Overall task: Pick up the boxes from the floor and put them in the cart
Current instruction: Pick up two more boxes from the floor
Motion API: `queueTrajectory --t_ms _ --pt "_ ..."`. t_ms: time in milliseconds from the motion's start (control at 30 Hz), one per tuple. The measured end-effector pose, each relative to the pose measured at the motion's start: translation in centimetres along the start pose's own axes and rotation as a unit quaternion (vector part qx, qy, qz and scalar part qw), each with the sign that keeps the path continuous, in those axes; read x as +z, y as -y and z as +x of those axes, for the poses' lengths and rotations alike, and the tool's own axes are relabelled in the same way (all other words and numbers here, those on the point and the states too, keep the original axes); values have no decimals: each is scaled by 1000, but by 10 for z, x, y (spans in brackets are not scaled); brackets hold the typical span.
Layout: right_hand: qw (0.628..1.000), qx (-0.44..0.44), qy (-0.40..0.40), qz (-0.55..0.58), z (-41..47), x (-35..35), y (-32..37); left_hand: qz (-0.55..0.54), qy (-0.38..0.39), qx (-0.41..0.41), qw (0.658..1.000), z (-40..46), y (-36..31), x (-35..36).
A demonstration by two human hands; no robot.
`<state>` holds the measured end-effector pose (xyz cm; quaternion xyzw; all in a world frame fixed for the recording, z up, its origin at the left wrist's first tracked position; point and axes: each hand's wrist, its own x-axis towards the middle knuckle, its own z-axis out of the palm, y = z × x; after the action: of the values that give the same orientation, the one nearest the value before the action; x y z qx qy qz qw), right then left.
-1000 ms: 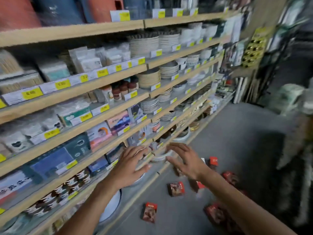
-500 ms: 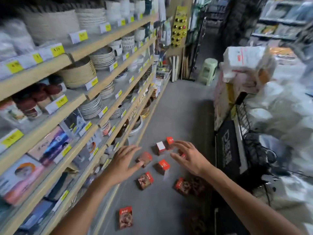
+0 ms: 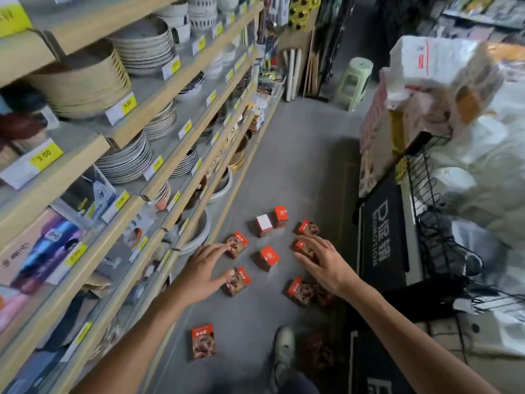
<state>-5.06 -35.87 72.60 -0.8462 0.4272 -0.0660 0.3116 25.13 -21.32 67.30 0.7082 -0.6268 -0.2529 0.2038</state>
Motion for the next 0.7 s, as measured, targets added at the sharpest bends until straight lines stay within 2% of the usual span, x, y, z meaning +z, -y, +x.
queueTrajectory --t_ms 200,433,533,700 --pt "997 5 75 3 80 14 -51 -8 -26 -91 996 38 23 48" --pt "984 -45 171 -30 161 66 -109 -18 -39 -203 978 59 80 126" --pt "975 -59 211 -43 183 108 -118 -34 -52 -257 964 48 107 158" --pt "961 -102 254 -49 205 219 -143 -51 -75 -344 935 15 173 239"
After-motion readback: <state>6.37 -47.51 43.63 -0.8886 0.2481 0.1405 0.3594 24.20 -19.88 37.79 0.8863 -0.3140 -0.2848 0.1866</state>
